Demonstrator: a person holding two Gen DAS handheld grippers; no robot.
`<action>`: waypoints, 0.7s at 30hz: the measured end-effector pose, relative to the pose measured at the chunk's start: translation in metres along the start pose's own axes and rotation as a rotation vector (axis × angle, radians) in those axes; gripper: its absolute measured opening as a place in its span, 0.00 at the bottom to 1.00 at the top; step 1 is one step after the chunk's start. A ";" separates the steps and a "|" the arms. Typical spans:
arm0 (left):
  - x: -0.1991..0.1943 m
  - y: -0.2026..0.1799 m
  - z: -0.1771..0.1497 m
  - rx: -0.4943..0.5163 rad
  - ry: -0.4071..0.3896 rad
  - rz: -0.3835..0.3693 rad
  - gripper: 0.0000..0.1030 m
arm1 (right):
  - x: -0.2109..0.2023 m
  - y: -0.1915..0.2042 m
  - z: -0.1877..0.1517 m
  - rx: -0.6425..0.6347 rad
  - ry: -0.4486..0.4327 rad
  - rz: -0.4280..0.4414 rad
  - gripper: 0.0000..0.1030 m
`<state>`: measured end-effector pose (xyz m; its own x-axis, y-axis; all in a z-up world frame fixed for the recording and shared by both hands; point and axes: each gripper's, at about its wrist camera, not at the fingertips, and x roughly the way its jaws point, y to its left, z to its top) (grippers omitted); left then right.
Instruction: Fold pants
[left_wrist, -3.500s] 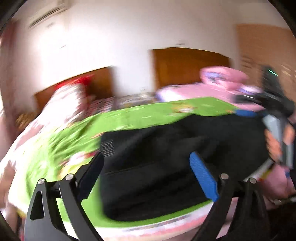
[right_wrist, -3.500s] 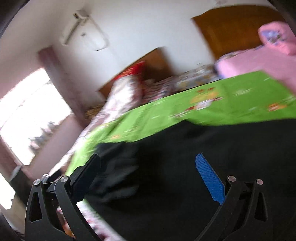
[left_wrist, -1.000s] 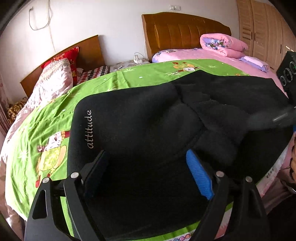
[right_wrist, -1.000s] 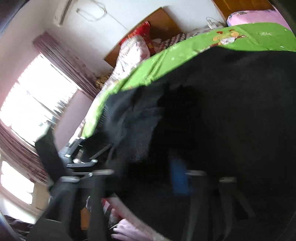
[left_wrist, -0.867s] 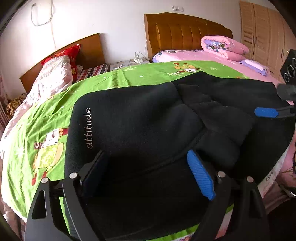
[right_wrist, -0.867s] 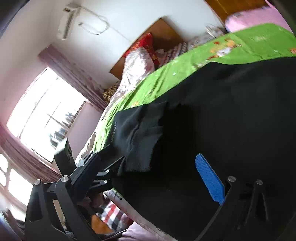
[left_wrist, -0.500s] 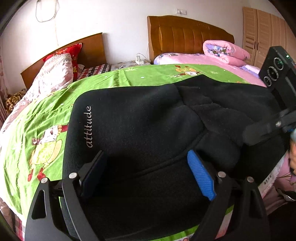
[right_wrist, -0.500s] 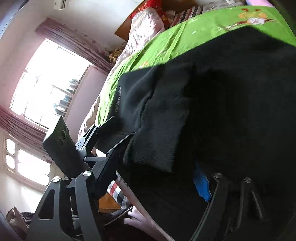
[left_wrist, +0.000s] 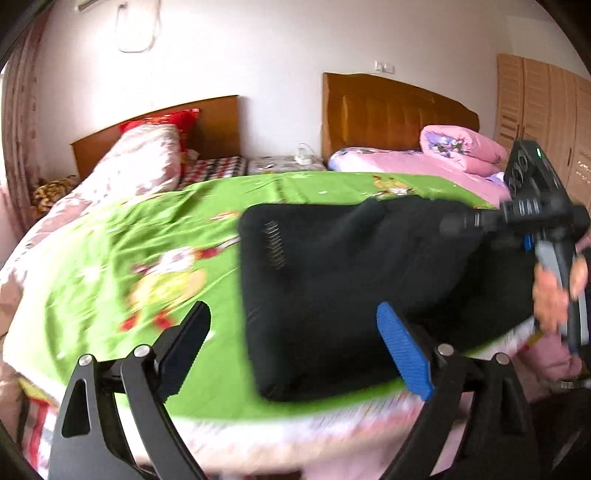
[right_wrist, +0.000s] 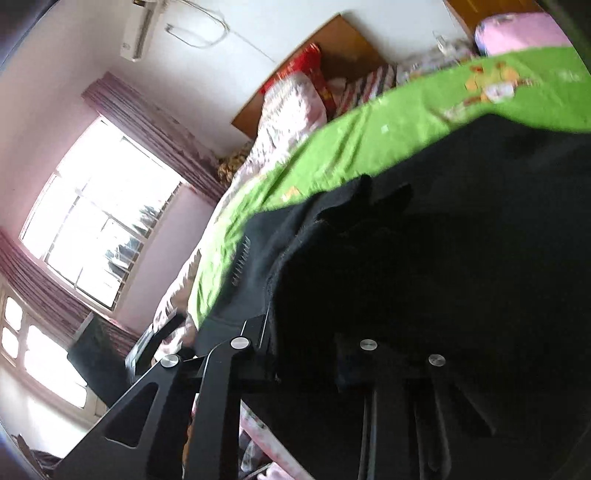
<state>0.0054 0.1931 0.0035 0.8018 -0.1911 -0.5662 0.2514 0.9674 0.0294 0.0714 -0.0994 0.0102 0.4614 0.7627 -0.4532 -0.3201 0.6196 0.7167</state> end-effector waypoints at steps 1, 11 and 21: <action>-0.004 0.002 -0.004 0.007 0.012 0.010 0.91 | -0.002 0.008 0.004 -0.013 -0.019 0.007 0.28; 0.044 -0.001 -0.016 -0.084 0.097 0.070 0.91 | -0.025 0.050 0.024 -0.116 -0.097 0.015 0.25; 0.048 0.028 -0.022 -0.160 0.119 0.178 0.93 | -0.056 -0.002 -0.021 -0.034 -0.129 -0.085 0.17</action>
<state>0.0389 0.2146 -0.0407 0.7539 -0.0036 -0.6570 0.0150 0.9998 0.0118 0.0288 -0.1397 0.0235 0.5900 0.6782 -0.4382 -0.3017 0.6885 0.6595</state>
